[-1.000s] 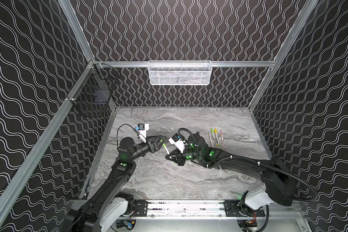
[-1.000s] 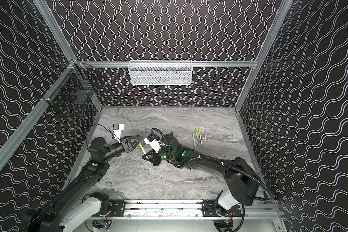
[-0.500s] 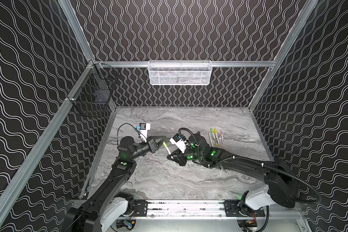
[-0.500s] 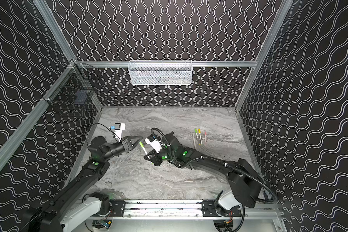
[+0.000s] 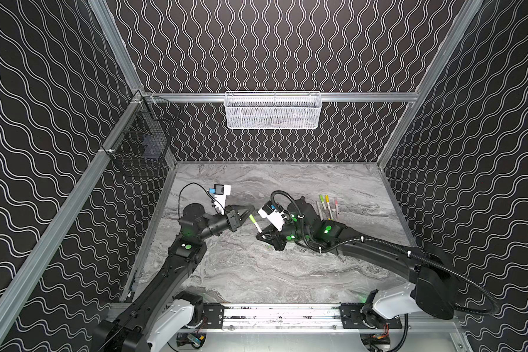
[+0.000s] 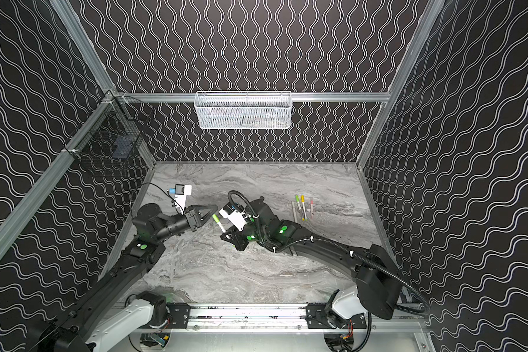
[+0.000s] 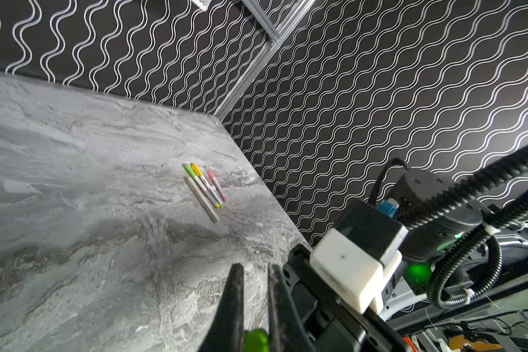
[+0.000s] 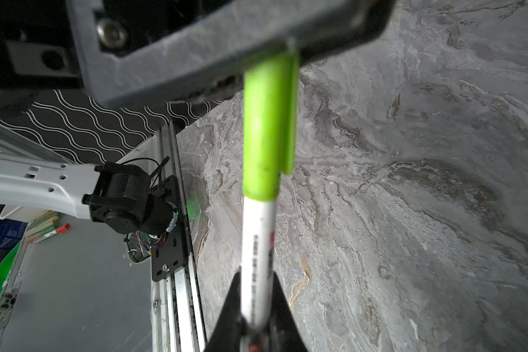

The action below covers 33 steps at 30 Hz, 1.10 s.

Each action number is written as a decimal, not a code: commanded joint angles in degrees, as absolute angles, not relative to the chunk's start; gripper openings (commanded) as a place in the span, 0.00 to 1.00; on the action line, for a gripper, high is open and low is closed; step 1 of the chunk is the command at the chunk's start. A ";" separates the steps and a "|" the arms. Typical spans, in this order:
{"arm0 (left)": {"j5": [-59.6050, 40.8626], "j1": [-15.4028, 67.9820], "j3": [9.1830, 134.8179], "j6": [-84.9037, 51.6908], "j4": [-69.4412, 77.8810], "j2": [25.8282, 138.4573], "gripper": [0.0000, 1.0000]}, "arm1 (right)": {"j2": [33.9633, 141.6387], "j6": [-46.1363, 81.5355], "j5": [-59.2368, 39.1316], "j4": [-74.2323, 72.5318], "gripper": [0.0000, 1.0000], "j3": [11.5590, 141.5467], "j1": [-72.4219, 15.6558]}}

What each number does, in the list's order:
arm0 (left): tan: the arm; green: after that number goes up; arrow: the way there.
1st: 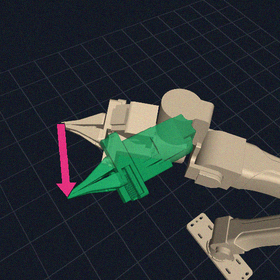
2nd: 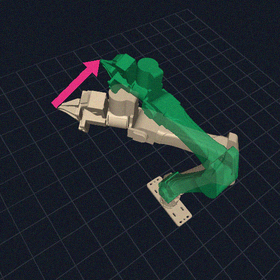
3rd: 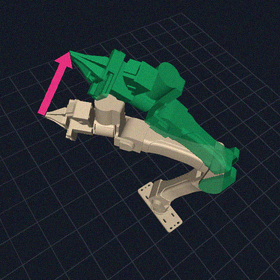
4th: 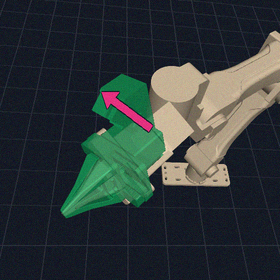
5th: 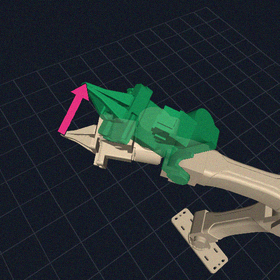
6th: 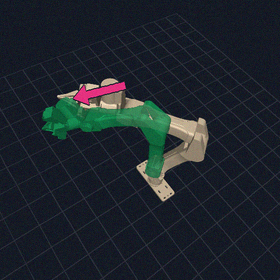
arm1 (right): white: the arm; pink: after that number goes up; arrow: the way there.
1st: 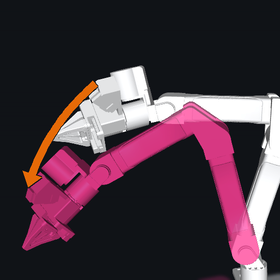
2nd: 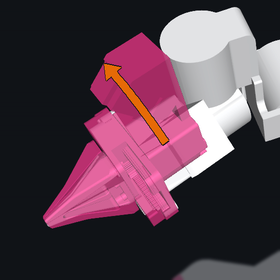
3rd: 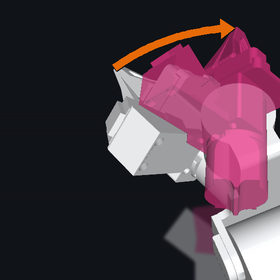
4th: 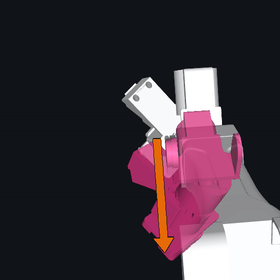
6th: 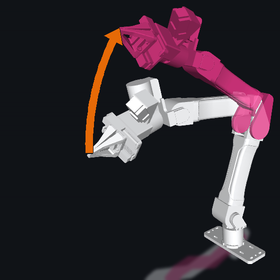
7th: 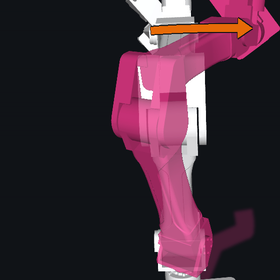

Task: Insert the pens into the pen caps
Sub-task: 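Carry the capped white pen toward the marker row while the left gripper withdraws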

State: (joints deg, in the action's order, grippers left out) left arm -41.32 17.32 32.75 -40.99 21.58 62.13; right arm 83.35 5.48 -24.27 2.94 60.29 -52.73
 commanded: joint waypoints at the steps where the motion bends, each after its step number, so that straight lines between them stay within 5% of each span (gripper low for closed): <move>1: -48.16 19.00 31.34 -41.41 15.47 63.12 0.00 | 82.56 1.56 -23.84 -12.12 0.00 63.33 -52.20; 14: -45.75 23.47 26.75 -42.93 17.02 62.70 0.00 | 84.32 -1.12 -24.61 -15.33 0.00 71.02 -51.04; 25: -47.27 22.82 29.46 -46.62 23.13 62.44 0.00 | 82.87 0.88 -30.64 -9.83 0.00 61.23 -51.25; 28: -47.74 20.63 30.07 -48.68 25.10 62.51 0.21 | 80.35 2.08 -29.29 -9.65 0.00 55.03 -51.22; 30: -47.94 17.47 29.54 -51.36 27.69 61.94 0.45 | 78.74 2.13 -28.04 -7.42 0.00 52.60 -51.04; 33: -47.70 12.87 28.83 -53.49 28.64 60.21 0.62 | 78.09 2.61 -27.24 -4.76 0.00 50.33 -50.86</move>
